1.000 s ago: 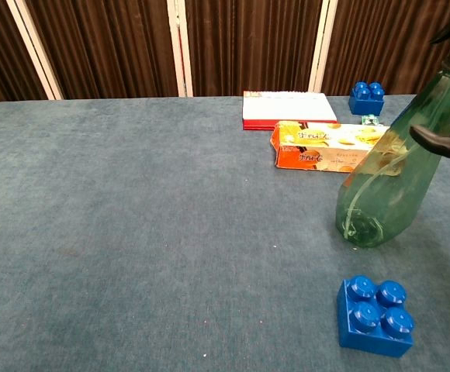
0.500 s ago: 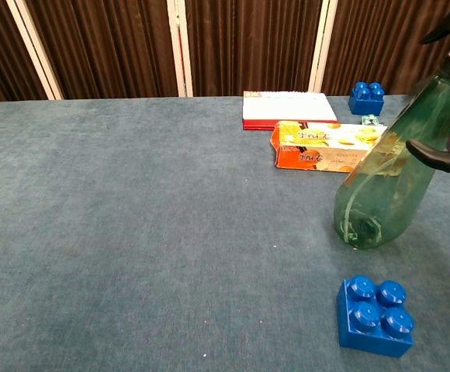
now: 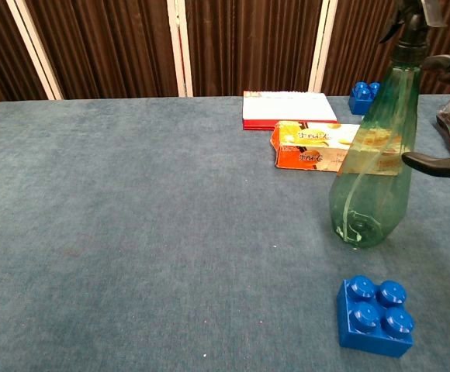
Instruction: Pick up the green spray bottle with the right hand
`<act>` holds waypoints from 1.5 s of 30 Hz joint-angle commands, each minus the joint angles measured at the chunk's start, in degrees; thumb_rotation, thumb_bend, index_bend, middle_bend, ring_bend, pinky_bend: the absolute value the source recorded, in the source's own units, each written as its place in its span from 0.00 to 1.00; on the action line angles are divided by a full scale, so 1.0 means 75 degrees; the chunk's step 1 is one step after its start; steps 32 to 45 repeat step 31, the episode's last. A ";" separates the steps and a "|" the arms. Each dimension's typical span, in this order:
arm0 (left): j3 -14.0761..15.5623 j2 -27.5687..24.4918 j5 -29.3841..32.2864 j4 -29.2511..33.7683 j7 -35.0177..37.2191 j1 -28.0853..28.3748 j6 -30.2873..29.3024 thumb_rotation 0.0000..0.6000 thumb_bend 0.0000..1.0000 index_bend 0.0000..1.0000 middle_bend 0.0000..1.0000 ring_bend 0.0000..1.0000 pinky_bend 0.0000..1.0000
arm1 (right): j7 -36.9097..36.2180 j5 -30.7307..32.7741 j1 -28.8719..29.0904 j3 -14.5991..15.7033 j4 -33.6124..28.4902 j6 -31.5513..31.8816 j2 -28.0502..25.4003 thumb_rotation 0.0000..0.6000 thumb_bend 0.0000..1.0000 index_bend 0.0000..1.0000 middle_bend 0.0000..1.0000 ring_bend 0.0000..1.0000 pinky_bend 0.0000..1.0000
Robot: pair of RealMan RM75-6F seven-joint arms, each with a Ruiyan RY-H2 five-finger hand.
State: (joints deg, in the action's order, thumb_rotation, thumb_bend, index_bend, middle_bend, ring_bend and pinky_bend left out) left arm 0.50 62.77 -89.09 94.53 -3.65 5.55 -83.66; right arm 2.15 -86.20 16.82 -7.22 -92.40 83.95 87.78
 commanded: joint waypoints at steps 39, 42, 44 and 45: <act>0.0019 0.0019 -0.0120 -0.0096 0.0082 -0.0103 -0.0219 1.00 0.00 0.00 0.00 0.00 0.04 | 0.1628 0.1049 -0.1753 0.0412 -0.0484 0.1011 -0.2523 1.00 0.26 0.00 0.00 0.00 0.00; 0.0019 0.0019 -0.0120 -0.0096 0.0082 -0.0103 -0.0219 1.00 0.00 0.00 0.00 0.00 0.04 | 0.1628 0.1049 -0.1753 0.0412 -0.0484 0.1011 -0.2523 1.00 0.26 0.00 0.00 0.00 0.00; 0.0019 0.0019 -0.0120 -0.0096 0.0082 -0.0103 -0.0219 1.00 0.00 0.00 0.00 0.00 0.04 | 0.1628 0.1049 -0.1753 0.0412 -0.0484 0.1011 -0.2523 1.00 0.26 0.00 0.00 0.00 0.00; 0.0019 0.0019 -0.0120 -0.0096 0.0082 -0.0103 -0.0219 1.00 0.00 0.00 0.00 0.00 0.04 | 0.1628 0.1049 -0.1753 0.0412 -0.0484 0.1011 -0.2523 1.00 0.26 0.00 0.00 0.00 0.00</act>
